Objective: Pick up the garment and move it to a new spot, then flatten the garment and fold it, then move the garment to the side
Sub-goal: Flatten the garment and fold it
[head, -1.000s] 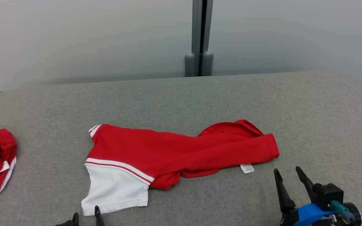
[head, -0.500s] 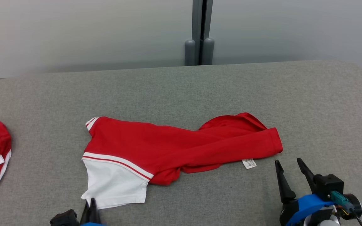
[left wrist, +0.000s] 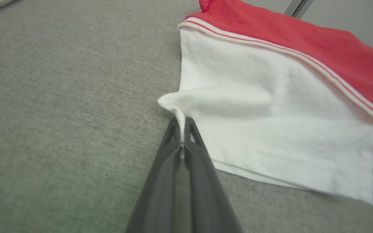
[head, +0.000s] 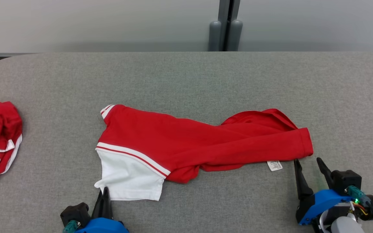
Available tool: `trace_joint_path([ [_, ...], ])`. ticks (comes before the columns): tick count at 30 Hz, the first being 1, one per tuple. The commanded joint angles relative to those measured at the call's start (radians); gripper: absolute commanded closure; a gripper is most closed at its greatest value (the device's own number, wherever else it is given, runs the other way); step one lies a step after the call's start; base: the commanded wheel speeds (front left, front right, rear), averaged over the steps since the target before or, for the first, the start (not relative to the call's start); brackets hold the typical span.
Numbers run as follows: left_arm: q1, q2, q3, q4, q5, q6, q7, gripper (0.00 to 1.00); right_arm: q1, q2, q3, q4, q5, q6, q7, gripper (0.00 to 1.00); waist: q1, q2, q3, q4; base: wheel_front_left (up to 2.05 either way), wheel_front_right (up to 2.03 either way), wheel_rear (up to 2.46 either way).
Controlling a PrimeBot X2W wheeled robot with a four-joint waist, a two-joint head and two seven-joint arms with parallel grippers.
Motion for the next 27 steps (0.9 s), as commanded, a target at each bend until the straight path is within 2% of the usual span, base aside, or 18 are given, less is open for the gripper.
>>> trace_joint_path([
  [1, -0.008, -0.002, -0.012, -0.002, 0.007, 0.006, 0.003, 1.0, -0.028, -0.007, -0.016, 0.013, -0.011, 0.0, 0.0, 0.0, -0.0001, -0.0001, 0.018, 0.017, 0.0, 0.0, 0.0],
  [7, -0.018, -0.001, -0.03, -0.011, 0.013, 0.012, 0.004, 1.0, -0.06, -0.008, -0.044, 0.034, -0.027, 0.0, 0.0, 0.0, -0.0001, -0.0001, 0.045, 0.034, 0.0, 0.0, 0.0],
  [19, -0.024, -0.002, -0.04, -0.02, 0.011, 0.016, 0.004, 1.0, -0.056, -0.013, 0.001, 0.025, -0.036, 0.0, 0.0, 0.02, -0.0001, -0.0001, 0.057, 0.033, 0.0, 0.0, 0.0],
  [20, -0.024, -0.002, -0.042, -0.021, 0.013, 0.015, 0.004, 1.0, -0.055, -0.013, 0.004, 0.027, -0.035, 0.0, 0.0, 0.1, -0.0001, -0.0001, 0.057, 0.032, 0.0, 0.0, 0.0],
  [21, -0.024, -0.002, -0.042, -0.021, 0.013, 0.015, 0.004, 1.0, -0.055, -0.013, 0.004, 0.027, -0.035, 0.0, 0.0, 0.1, -0.0001, -0.0001, 0.057, 0.032, 0.0, 0.0, 0.0],
  [22, -0.025, -0.002, -0.043, -0.021, 0.014, 0.016, 0.004, 1.0, -0.053, -0.013, 0.005, 0.029, -0.033, 0.0, 0.0, 0.29, -0.0001, -0.0001, 0.056, 0.032, 0.0, 0.0, 0.0],
  [23, -0.026, -0.002, -0.045, -0.022, 0.016, 0.015, 0.004, 1.0, -0.05, -0.013, 0.006, 0.031, -0.031, 0.0, 0.0, 0.54, -0.0001, -0.0001, 0.054, 0.031, 0.0, 0.0, 0.0],
  [24, -0.025, -0.002, -0.046, -0.022, 0.018, 0.015, 0.004, 1.0, -0.048, -0.012, 0.008, 0.032, -0.029, 0.0, 0.0, 0.7, -0.0001, -0.0001, 0.053, 0.031, 0.0, 0.0, 0.0],
  [25, -0.025, -0.002, -0.048, -0.022, 0.019, 0.014, 0.004, 1.0, -0.045, -0.012, 0.009, 0.035, -0.027, 0.0, 0.0, 0.79, -0.0001, -0.0001, 0.052, 0.03, 0.0, 0.0, 0.0],
  [26, -0.024, -0.002, -0.049, -0.021, 0.021, 0.013, 0.004, 1.0, -0.043, -0.012, 0.008, 0.037, -0.022, 0.0, 0.0, 0.98, -0.0001, -0.0001, 0.049, 0.029, 0.0, 0.0, 0.0],
  [27, -0.021, -0.002, -0.049, -0.02, 0.025, 0.011, 0.004, 1.0, -0.039, -0.011, 0.009, 0.038, -0.022, 0.0, 0.0, 1.0, -0.0001, -0.0001, 0.044, 0.028, 0.0, 0.0, 0.0],
])
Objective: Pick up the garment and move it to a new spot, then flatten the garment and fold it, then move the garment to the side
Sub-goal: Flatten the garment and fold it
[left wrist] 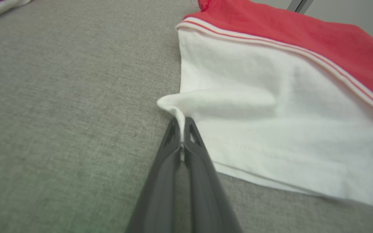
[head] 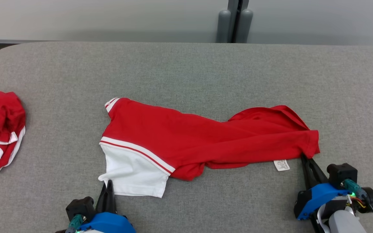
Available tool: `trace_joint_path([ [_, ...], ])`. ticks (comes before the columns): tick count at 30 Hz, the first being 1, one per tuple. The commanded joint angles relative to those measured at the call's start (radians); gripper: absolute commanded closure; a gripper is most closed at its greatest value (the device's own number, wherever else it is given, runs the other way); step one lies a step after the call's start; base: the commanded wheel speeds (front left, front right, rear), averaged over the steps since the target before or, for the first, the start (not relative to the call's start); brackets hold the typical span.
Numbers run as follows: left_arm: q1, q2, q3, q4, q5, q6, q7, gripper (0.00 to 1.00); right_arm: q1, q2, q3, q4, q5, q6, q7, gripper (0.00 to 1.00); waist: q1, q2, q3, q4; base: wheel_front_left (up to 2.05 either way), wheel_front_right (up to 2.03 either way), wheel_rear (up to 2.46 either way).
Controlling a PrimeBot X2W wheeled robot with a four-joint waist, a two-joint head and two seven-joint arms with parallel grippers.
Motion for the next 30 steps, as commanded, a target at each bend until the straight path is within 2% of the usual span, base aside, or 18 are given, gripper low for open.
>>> trace_joint_path([
  [1, 0.005, -0.002, -0.002, 0.007, 0.01, -0.002, 0.005, 1.0, 0.016, -0.003, 0.002, 0.002, 0.007, 0.0, 0.0, 1.0, 0.0, -0.0002, -0.006, -0.003, 0.0, 0.0, 0.0],
  [5, 0.012, -0.002, 0.007, -0.023, 0.019, -0.012, 0.003, 1.0, 0.032, 0.0, -0.008, -0.031, 0.033, 0.0, 0.0, 1.0, 0.0, -0.0002, -0.033, -0.006, 0.0, 0.0, 0.0],
  [11, 0.014, -0.001, 0.054, -0.174, 0.039, -0.031, 0.003, 1.0, 0.067, 0.006, 0.02, -0.162, 0.123, 0.0, 0.0, 1.0, 0.0, -0.0002, -0.101, -0.018, 0.0, 0.0, 0.0],
  [19, -0.085, 0.0, 0.156, -0.394, 0.136, -0.095, 0.003, 1.0, 0.008, -0.005, 0.11, -0.351, 0.219, 0.0, 0.0, 1.0, 0.0, -0.0002, -0.199, -0.055, 0.0, 0.0, 0.0],
  [24, -0.215, 0.034, 0.216, -0.479, 0.199, -0.132, 0.003, 1.0, -0.076, -0.045, 0.137, -0.431, 0.281, 0.0, 0.0, 1.0, 0.0, -0.0002, -0.23, -0.066, 0.0, 0.0, 0.0],
  [30, -0.375, 0.09, 0.243, -0.535, 0.248, -0.148, 0.003, 1.0, -0.194, -0.094, 0.14, -0.482, 0.352, 0.0, 0.0, 1.0, 0.0, -0.0002, -0.246, -0.066, 0.0, 0.0, 0.0],
])
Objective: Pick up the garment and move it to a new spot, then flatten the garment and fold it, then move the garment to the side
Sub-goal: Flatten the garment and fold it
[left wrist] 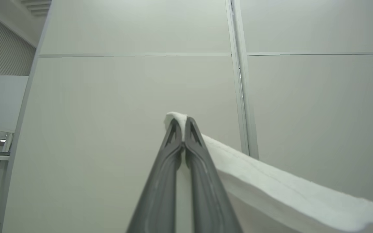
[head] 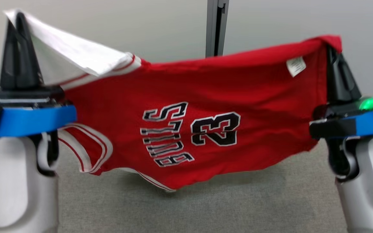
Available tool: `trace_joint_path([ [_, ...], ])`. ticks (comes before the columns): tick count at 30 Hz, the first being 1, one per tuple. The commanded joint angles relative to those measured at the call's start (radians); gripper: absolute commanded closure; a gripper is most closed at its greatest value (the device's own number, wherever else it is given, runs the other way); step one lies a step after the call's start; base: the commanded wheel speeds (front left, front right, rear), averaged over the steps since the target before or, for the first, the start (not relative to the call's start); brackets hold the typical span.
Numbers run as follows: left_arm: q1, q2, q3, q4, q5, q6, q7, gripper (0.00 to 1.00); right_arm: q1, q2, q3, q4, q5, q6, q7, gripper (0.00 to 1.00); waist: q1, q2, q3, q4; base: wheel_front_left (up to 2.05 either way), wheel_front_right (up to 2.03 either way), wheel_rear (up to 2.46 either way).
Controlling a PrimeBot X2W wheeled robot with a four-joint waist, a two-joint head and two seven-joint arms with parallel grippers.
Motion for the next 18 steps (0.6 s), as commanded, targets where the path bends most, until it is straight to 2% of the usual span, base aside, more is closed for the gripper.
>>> trace_joint_path([
  [1, -0.041, 0.016, 0.005, -0.002, 0.012, -0.004, 0.0, 1.0, -0.036, -0.021, 0.006, -0.011, 0.006, 0.0, 0.0, 1.0, 0.0001, 0.0001, 0.002, 0.001, 0.0, 0.0, 0.0],
  [6, -0.17, 0.048, -0.002, 0.046, 0.032, 0.0, 0.018, 1.0, -0.15, -0.074, 0.022, 0.013, 0.021, 0.0, 0.0, 1.0, 0.0001, 0.0001, 0.039, 0.005, 0.0, 0.0, 0.0],
  [11, -0.313, 0.06, -0.031, 0.124, 0.071, 0.026, 0.046, 1.0, -0.319, -0.112, 0.039, 0.095, 0.007, 0.0, 0.008, 1.0, 0.0001, 0.0001, 0.173, 0.01, 0.0, 0.0, 0.0],
  [18, -0.593, 0.048, -0.01, 0.283, 0.097, 0.114, 0.018, 1.0, -0.641, -0.148, 0.016, 0.283, -0.069, 0.0, 0.0, 1.0, 0.0001, 0.0001, 0.361, 0.021, 0.0, 0.0, 0.0],
])
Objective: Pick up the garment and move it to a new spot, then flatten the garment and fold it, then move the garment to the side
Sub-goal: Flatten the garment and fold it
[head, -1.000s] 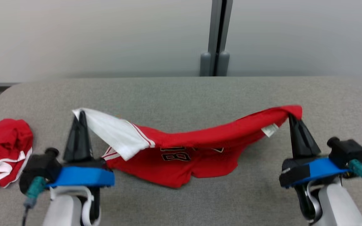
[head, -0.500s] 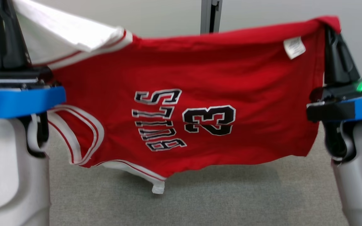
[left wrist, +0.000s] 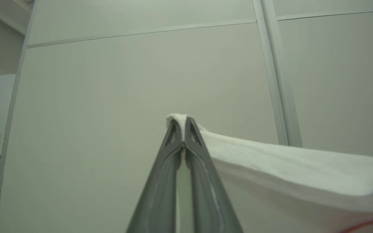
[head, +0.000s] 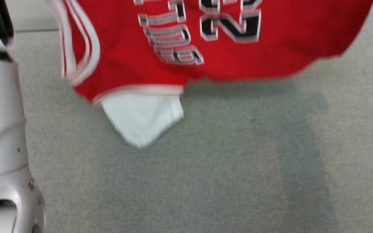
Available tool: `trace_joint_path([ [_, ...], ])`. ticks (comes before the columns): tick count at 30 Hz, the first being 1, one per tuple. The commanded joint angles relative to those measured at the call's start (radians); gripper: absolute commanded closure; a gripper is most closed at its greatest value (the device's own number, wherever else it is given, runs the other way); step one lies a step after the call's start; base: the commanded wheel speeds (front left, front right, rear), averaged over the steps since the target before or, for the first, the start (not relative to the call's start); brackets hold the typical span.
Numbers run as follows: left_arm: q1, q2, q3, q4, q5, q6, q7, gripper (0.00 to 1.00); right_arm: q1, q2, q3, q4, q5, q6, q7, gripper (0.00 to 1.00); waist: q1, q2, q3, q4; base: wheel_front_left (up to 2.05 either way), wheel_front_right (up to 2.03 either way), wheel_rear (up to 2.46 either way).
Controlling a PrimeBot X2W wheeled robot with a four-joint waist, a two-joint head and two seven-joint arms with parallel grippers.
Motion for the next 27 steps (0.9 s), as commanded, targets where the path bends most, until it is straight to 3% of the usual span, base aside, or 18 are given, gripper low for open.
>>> trace_joint_path([
  [1, -0.058, 0.001, -0.003, 0.019, 0.016, 0.015, -0.012, 1.0, -0.068, -0.003, -0.029, 0.024, -0.014, 0.0, -0.004, 1.0, -0.0006, -0.0004, 0.072, 0.053, 0.0, 0.0, 0.0],
  [6, -0.179, -0.016, -0.012, 0.046, 0.021, 0.031, -0.024, 1.0, -0.181, -0.005, -0.126, 0.068, -0.063, 0.0, -0.004, 1.0, -0.0006, -0.0004, 0.124, 0.076, 0.0, 0.0, 0.0],
  [9, -0.144, -0.032, -0.009, 0.014, 0.011, 0.026, -0.024, 1.0, -0.162, -0.015, -0.168, 0.063, -0.09, 0.0, -0.004, 1.0, -0.0006, -0.0004, 0.133, 0.091, 0.0, 0.0, 0.0],
  [12, -0.035, -0.062, -0.019, 0.021, -0.005, 0.008, -0.024, 1.0, -0.073, -0.013, -0.168, 0.113, -0.085, 0.0, -0.004, 1.0, -0.0006, -0.0004, 0.132, 0.1, 0.0, 0.0, 0.0],
  [18, 0.297, -0.121, -0.041, 0.049, -0.091, -0.04, -0.024, 1.0, 0.177, 0.029, -0.129, 0.179, 0.039, 0.0, -0.005, 1.0, -0.0006, -0.0004, 0.098, 0.099, 0.0, 0.0, 0.0],
  [27, 0.673, -0.129, -0.155, 0.105, -0.216, -0.02, -0.025, 1.0, 0.529, 0.064, -0.01, 0.235, 0.193, 0.0, -0.005, 1.0, -0.0006, -0.0004, 0.01, 0.059, 0.0, 0.0, 0.0],
])
